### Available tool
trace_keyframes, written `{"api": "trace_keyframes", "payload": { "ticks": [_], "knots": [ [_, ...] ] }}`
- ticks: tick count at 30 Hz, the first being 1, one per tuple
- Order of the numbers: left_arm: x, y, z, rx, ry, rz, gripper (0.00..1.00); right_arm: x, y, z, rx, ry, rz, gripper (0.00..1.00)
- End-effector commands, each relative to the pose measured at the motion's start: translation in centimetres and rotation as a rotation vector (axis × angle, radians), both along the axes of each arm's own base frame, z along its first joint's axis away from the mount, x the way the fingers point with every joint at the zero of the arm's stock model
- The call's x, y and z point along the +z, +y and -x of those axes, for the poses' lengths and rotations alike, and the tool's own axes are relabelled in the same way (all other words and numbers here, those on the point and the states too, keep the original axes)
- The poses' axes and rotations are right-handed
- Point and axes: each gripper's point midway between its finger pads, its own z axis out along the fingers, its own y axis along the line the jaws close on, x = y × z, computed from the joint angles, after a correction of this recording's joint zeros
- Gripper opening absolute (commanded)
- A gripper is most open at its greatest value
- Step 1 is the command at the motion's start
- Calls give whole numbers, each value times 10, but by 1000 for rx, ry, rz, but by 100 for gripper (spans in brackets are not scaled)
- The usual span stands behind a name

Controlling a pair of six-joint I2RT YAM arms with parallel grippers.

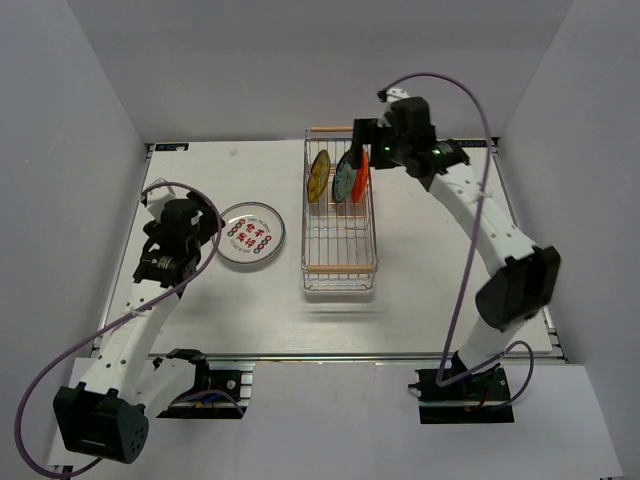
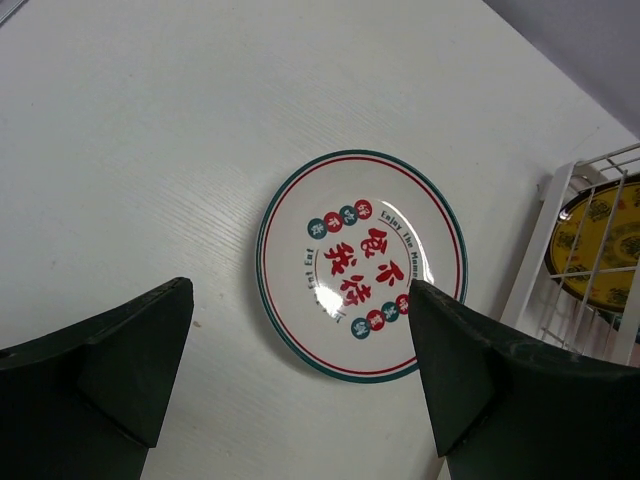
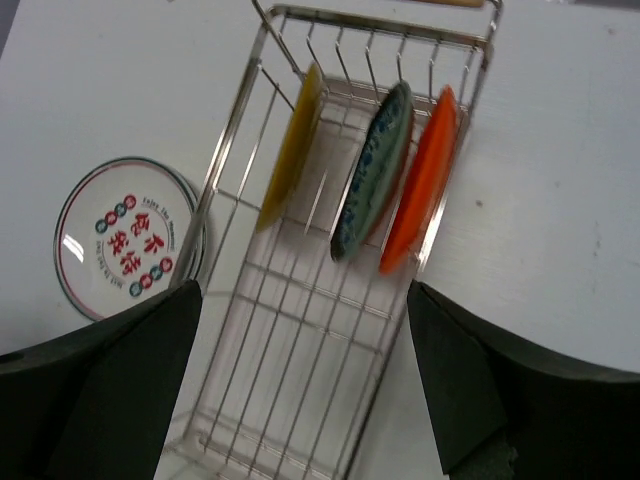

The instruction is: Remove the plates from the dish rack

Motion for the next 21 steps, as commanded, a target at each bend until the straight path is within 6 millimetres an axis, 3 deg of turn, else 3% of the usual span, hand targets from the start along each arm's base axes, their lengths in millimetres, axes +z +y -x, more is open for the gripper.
{"api": "trace_keyframes", "payload": {
  "ticks": [1, 5, 6, 7, 9, 17, 21],
  "knots": [
    [4, 2, 8, 28, -11, 23, 98, -4, 26, -21, -24, -2, 67, 89],
    [-2, -1, 8, 20, 17, 32, 98, -19, 62, -47, -91, 11, 86, 89],
    [-2, -4, 7, 6, 19, 45, 98, -35, 65, -60, -124, 17, 102, 89],
    [-2, -7, 5, -8, 17, 47, 98, -32, 71, -66, -148, 8, 75, 88],
    [-5, -9, 4, -17, 26, 50, 98, -45, 84, -78, -165, -12, 64, 88],
    [-5, -16, 3, -58, 6, 67, 98, -94, 105, -102, -191, 12, 26, 83],
    [-7, -11, 6, -33, 7, 56, 98, -105, 113, -108, -200, 18, -3, 79]
  ]
}}
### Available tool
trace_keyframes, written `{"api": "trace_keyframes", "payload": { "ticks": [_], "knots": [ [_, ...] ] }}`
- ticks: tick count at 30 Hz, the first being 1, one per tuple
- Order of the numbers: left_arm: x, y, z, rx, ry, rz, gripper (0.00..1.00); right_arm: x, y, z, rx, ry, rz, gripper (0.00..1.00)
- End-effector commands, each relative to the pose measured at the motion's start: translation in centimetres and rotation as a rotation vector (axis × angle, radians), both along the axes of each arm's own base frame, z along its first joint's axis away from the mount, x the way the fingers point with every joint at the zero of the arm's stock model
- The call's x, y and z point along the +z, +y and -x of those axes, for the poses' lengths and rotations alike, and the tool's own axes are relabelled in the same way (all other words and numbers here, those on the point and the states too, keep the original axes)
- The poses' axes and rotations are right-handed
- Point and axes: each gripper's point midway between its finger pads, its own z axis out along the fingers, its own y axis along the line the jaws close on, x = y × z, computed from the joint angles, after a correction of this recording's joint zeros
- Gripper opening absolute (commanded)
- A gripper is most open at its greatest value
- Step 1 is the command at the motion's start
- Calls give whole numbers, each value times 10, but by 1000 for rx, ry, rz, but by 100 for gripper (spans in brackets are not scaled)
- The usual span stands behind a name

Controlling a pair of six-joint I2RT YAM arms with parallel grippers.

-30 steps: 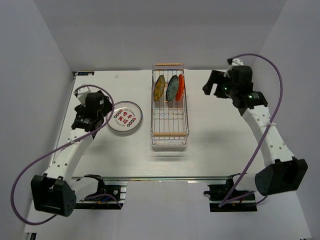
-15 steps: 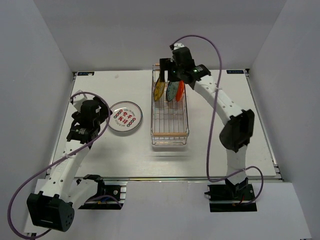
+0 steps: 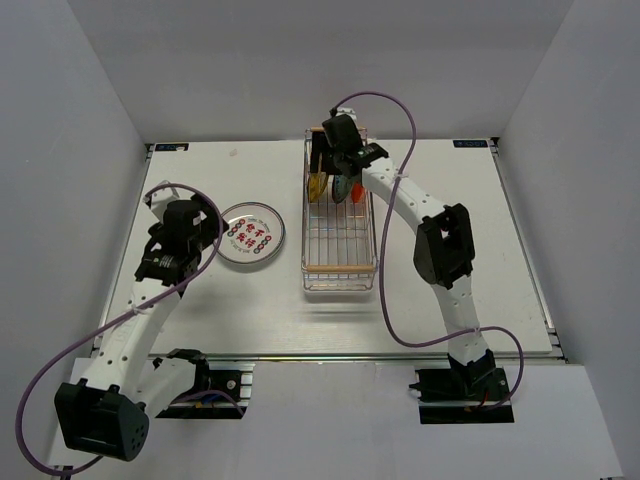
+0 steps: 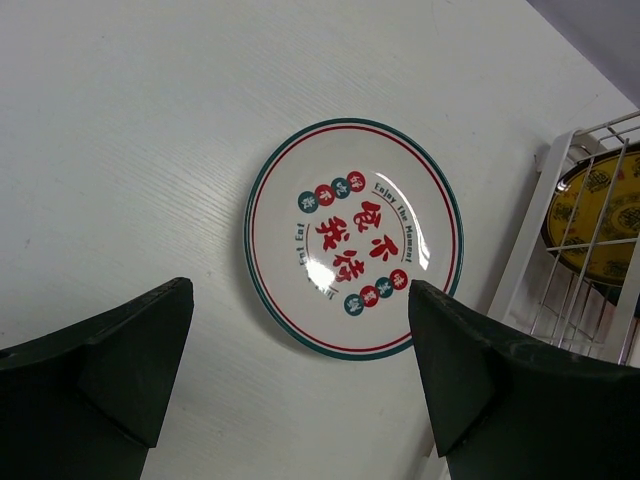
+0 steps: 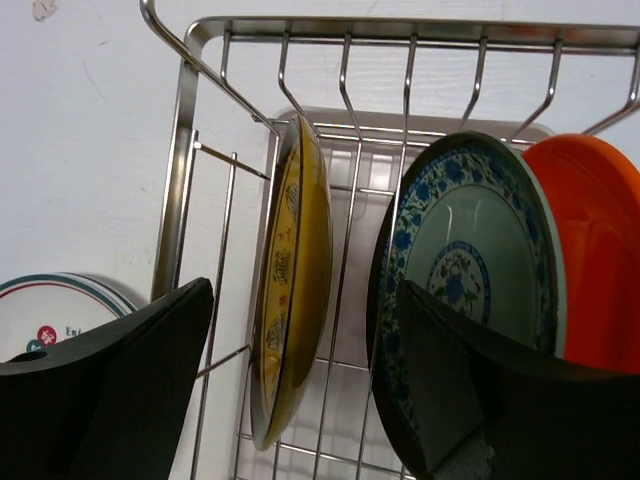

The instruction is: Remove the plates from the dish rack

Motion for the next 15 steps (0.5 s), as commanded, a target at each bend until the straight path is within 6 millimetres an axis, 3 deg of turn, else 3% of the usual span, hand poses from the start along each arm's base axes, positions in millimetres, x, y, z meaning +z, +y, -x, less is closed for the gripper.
{"api": "trace_keyframes", "payload": {
  "ticks": [1, 11, 15],
  "knots": [
    [4, 1, 3, 7, -30, 5, 98, 22, 12, -20, -43, -89, -93, 78],
    [3, 5, 7, 31, -47, 3, 98, 6, 19, -27, -44, -95, -97, 50],
    [1, 7, 8, 41, -45, 1, 98, 8, 15, -27, -56, -99, -89, 39]
  ]
}}
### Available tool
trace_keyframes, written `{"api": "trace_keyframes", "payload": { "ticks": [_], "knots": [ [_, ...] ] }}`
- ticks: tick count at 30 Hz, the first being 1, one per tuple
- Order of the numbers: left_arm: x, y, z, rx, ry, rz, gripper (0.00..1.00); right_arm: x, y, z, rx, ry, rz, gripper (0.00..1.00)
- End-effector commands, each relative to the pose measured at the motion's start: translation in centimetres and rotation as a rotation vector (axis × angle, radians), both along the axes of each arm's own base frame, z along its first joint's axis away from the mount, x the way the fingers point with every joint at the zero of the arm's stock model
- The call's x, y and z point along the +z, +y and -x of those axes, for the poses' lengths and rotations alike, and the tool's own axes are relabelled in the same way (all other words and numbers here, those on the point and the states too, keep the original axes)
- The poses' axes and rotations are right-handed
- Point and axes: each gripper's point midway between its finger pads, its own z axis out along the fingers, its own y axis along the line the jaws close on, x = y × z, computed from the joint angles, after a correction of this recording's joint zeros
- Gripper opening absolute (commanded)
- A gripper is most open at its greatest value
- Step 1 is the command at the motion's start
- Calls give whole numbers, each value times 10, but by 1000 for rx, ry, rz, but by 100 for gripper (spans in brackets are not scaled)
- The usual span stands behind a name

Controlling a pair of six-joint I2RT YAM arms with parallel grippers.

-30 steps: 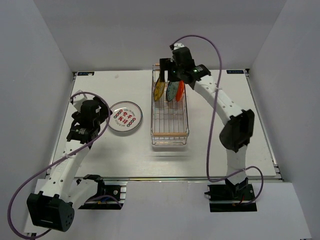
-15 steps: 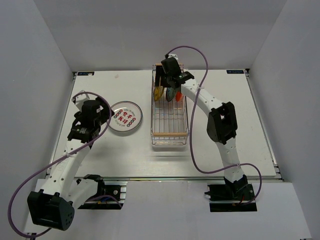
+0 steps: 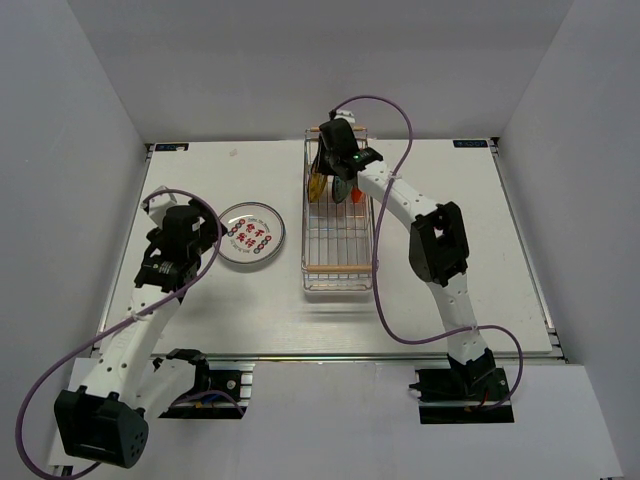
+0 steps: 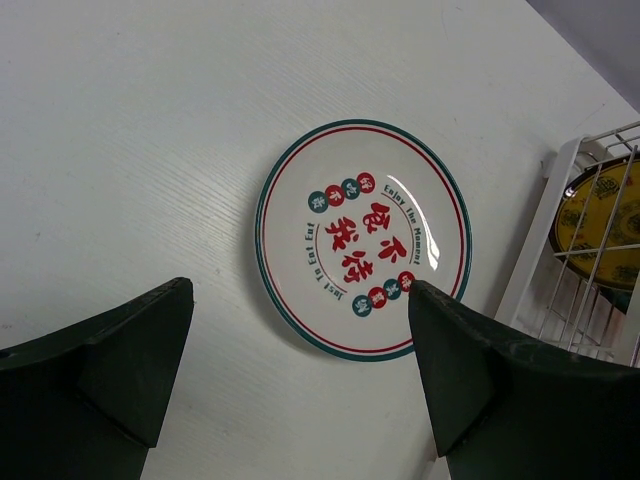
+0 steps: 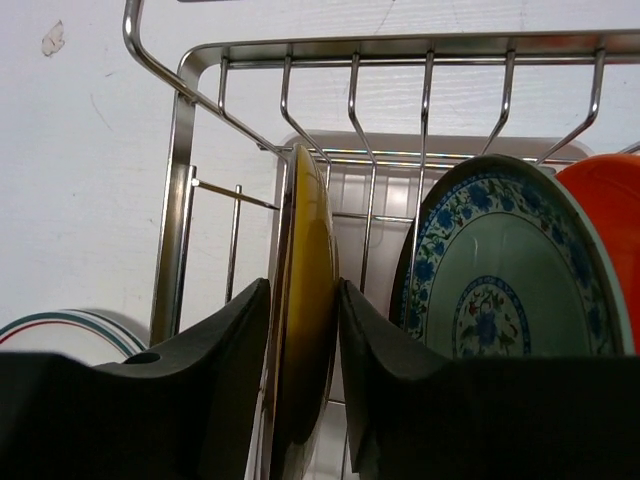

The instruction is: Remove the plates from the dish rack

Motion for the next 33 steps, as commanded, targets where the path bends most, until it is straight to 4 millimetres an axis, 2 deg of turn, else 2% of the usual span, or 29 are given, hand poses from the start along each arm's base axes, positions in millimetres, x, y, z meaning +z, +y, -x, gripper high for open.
{"api": "trace_keyframes", "payload": {
  "ticks": [1, 4, 10, 13, 15, 16, 18, 19, 21, 22, 24, 25, 27, 28, 30, 32, 33],
  "knots": [
    [8, 2, 1, 16, -39, 6, 98, 24, 4, -10, -17, -74, -31, 38],
    [10, 2, 1, 16, -42, 5, 98, 29, -1, -10, -32, -87, -13, 31],
    [11, 3, 3, 25, -52, 10, 98, 58, -12, -7, -49, -140, 11, 18],
    [11, 3, 4, 27, -52, 14, 98, 86, -22, -3, -65, -186, 12, 15],
    [12, 3, 4, 27, -55, 14, 98, 93, -28, -1, -73, -198, 21, 13],
    [12, 3, 4, 28, -57, 17, 98, 108, -29, 3, -70, -216, 5, 12],
    [12, 3, 4, 29, -56, 16, 98, 117, -31, 8, -63, -230, -2, 12],
    [12, 4, 5, 31, -55, 15, 98, 134, -33, 13, -61, -256, -16, 12],
    [13, 4, 5, 36, -54, 15, 98, 145, -38, 16, -65, -276, -18, 12],
    [13, 4, 5, 35, -54, 14, 98, 160, -44, 19, -78, -300, -24, 12],
    [14, 5, 5, 37, -55, 14, 98, 172, -52, 23, -94, -318, -20, 12],
    [14, 5, 5, 37, -54, 13, 98, 186, -64, 28, -124, -342, -11, 12],
    [13, 5, 5, 38, -51, 15, 98, 195, -76, 32, -158, -359, 1, 12],
    [13, 5, 5, 37, -50, 13, 98, 203, -91, 37, -207, -371, 7, 12],
    [14, 3, 4, 28, -52, 19, 98, 204, -115, 40, -270, -367, 19, 12],
    [16, 0, 3, 11, -54, 24, 98, 204, -136, 52, -311, -357, 6, 13],
    [18, -2, 3, 3, -57, 26, 98, 213, -164, 53, -361, -370, -10, 13]
  ]
}}
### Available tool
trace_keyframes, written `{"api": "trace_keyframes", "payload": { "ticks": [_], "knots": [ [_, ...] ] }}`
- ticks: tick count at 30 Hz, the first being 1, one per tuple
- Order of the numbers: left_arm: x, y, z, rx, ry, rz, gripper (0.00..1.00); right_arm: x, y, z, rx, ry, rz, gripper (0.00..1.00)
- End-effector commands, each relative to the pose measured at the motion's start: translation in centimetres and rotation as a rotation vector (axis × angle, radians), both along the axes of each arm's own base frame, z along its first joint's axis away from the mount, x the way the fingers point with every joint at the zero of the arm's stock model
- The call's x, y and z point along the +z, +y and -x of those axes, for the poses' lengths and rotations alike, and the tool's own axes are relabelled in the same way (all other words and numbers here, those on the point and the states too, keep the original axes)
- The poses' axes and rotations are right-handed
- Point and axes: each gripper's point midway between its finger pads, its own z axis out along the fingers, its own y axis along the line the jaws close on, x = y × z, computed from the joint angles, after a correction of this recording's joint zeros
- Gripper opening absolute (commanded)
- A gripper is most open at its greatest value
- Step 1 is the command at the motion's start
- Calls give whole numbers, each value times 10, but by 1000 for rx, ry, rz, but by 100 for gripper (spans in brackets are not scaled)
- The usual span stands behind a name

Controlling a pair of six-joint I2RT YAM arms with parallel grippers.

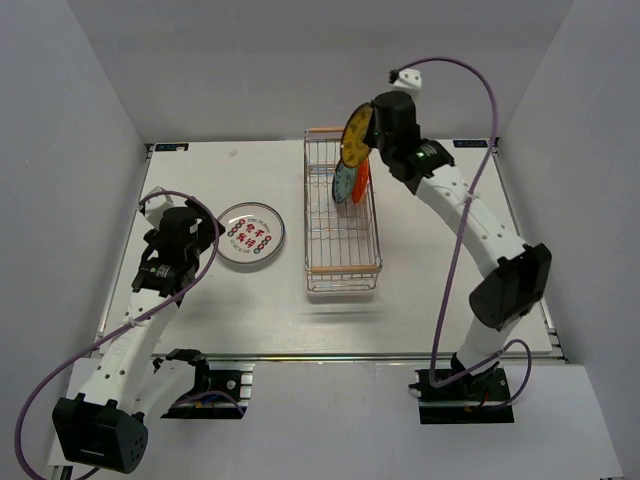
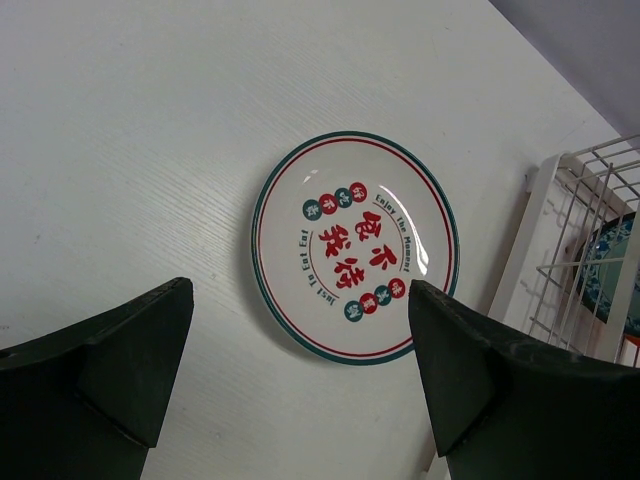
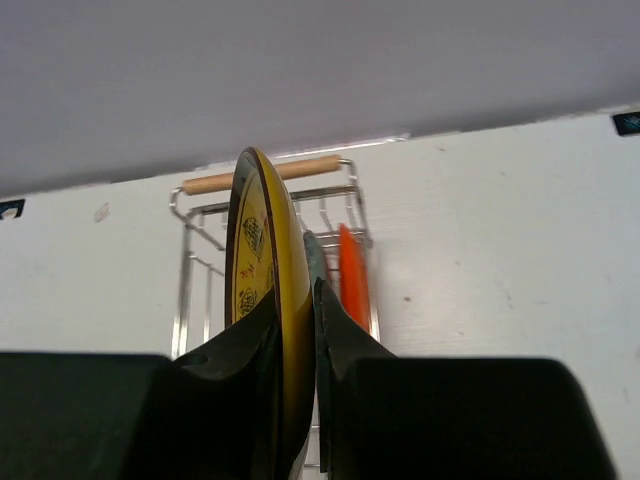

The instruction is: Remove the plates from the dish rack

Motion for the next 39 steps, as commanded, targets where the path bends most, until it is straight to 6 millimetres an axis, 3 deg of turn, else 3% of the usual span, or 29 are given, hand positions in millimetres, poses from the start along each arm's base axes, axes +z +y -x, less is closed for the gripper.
{"api": "trace_keyframes", "payload": {
  "ticks": [1, 2, 3, 4, 5, 6, 7, 8, 9, 10, 12, 13, 14, 15, 16, 17, 20, 22, 31, 35, 39],
  "knots": [
    [9, -4, 0, -18, -22, 10, 98, -2, -64, 3, -142, -5, -36, 13],
    [12, -4, -1, -18, -28, 11, 98, -9, -71, 6, -138, 12, -51, 14],
    [11, -13, -1, -71, -25, 28, 98, -2, -103, 6, -172, -10, -79, 19],
    [10, -16, -1, -90, -25, 30, 98, -36, -111, 13, -178, 49, -59, 19],
    [14, -19, -3, -110, -46, 36, 98, -34, -131, 20, -204, 34, -83, 19],
    [17, -22, -3, -136, -59, 32, 98, -45, -145, 22, -215, 51, -98, 18],
    [20, -30, -4, -177, -76, 49, 98, -75, -152, 28, -218, 88, -96, 18],
    [22, -33, -4, -195, -86, 52, 98, -83, -168, 31, -242, 96, -109, 18],
    [24, -36, -4, -213, -95, 57, 98, -86, -169, 37, -219, 94, -128, 18],
    [26, -40, -4, -233, -104, 64, 98, -111, -189, 41, -251, 129, -129, 17],
    [27, -43, -3, -247, -114, 75, 98, -134, -197, 49, -239, 170, -166, 16],
    [27, -46, -4, -262, -116, 84, 98, -143, -198, 49, -229, 175, -186, 16],
    [27, -47, -4, -270, -119, 88, 98, -171, -194, 57, -201, 232, -211, 16],
    [28, -49, -4, -280, -121, 92, 98, -184, -197, 61, -208, 260, -224, 16],
    [29, -53, -4, -299, -126, 99, 98, -182, -206, 54, -227, 218, -243, 15],
    [29, -54, -5, -307, -125, 101, 98, -203, -208, 59, -231, 251, -244, 15],
    [26, -55, -2, -316, -112, 102, 98, -227, -219, 58, -212, 251, -298, 15],
    [20, -55, 1, -319, -98, 98, 98, -241, -213, 57, -162, 256, -342, 17],
    [15, -53, 4, -319, -120, 87, 98, -286, -220, 62, -163, 346, -435, 43],
    [11, -53, 6, -321, -101, 86, 98, -290, -224, 63, -166, 358, -444, 61],
    [13, -55, 6, -332, -114, 89, 98, -290, -228, 66, -179, 382, -439, 70]
  ]
}}
